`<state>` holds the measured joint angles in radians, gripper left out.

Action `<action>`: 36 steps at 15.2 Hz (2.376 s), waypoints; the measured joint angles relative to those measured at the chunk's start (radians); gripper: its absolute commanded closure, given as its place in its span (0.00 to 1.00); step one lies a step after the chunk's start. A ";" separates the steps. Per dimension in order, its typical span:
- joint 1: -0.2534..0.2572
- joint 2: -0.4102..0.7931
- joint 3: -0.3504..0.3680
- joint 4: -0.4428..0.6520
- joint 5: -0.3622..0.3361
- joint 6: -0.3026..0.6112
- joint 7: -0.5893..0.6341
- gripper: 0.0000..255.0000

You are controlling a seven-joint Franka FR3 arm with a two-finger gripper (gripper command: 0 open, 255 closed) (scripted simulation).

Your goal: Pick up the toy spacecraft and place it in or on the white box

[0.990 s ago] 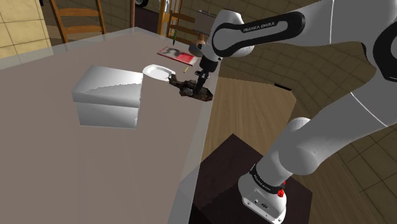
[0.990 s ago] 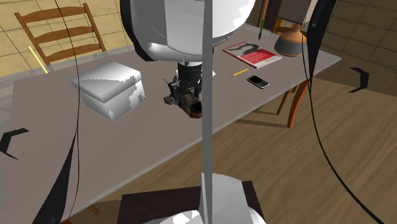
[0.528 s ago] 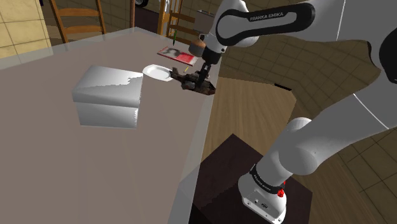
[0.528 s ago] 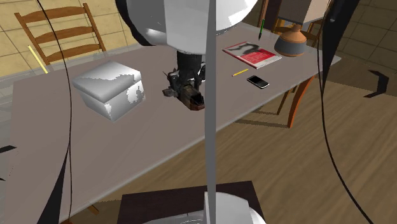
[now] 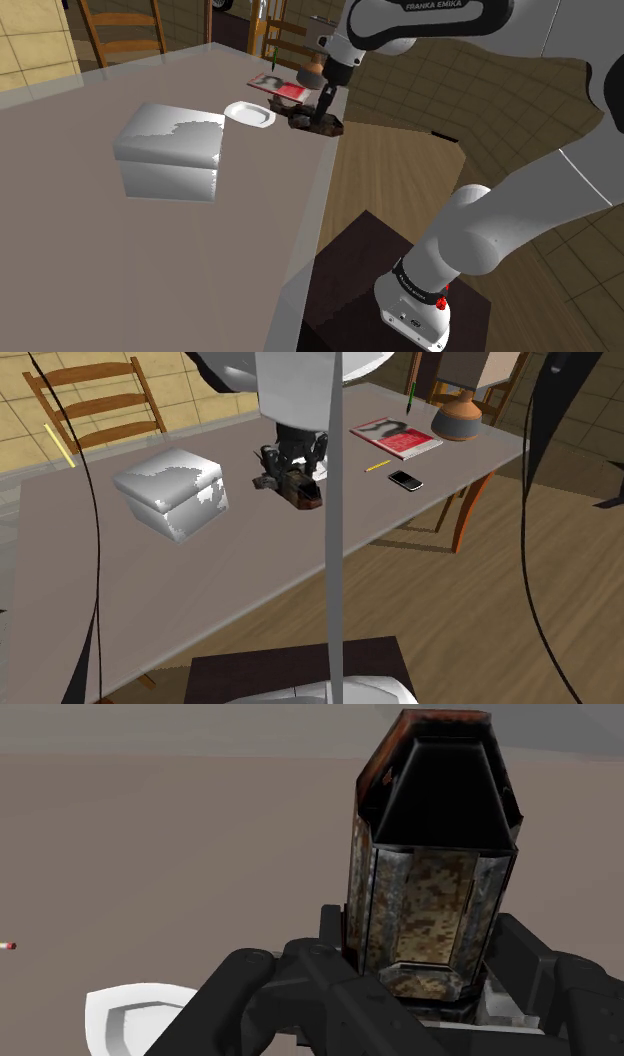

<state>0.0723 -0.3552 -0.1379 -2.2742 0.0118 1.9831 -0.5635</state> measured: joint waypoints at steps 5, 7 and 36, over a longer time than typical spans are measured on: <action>0.000 -0.005 0.001 0.063 -0.001 -0.068 0.002 1.00; 0.000 -0.007 0.002 0.088 -0.001 -0.095 0.004 1.00; 0.197 0.478 0.269 0.707 -0.003 -0.216 0.459 1.00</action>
<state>0.2694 0.1224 0.1310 -1.5670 0.0091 1.7670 -0.1045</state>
